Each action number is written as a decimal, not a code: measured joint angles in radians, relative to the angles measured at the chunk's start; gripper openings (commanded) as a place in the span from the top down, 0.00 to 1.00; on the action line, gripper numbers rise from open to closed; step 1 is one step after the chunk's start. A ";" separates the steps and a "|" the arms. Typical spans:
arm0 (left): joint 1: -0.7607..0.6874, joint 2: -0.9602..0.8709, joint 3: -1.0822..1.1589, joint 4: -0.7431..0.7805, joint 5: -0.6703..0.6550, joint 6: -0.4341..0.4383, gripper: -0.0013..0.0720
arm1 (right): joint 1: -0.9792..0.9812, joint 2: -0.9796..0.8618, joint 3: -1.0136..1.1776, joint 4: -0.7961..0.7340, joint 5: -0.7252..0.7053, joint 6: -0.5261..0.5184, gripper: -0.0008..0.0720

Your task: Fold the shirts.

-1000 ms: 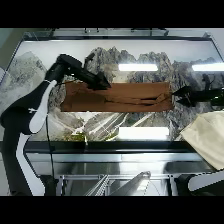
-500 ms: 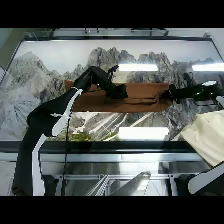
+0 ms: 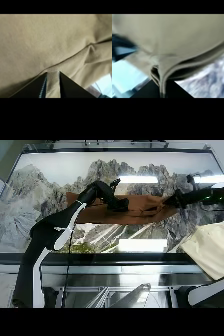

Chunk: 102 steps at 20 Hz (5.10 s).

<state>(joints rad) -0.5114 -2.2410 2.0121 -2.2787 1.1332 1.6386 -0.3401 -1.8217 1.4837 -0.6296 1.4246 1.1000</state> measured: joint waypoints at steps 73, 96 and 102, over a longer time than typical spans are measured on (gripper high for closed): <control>0.563 0.938 -0.861 -0.259 0.248 0.360 0.96 | 0.422 0.012 0.112 0.110 -0.068 0.203 0.96; 0.563 0.944 -0.861 -0.256 0.252 0.396 0.95 | -0.184 0.296 0.507 -0.638 0.170 0.896 0.96; 0.563 0.944 -0.861 -0.255 0.255 0.436 0.95 | -0.399 0.531 0.235 -0.909 0.356 0.870 0.96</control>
<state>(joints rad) 0.0517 -1.2972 1.1507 -2.5340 1.3884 2.0743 -0.7391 -1.2907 1.7184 -1.5383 1.7805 1.9701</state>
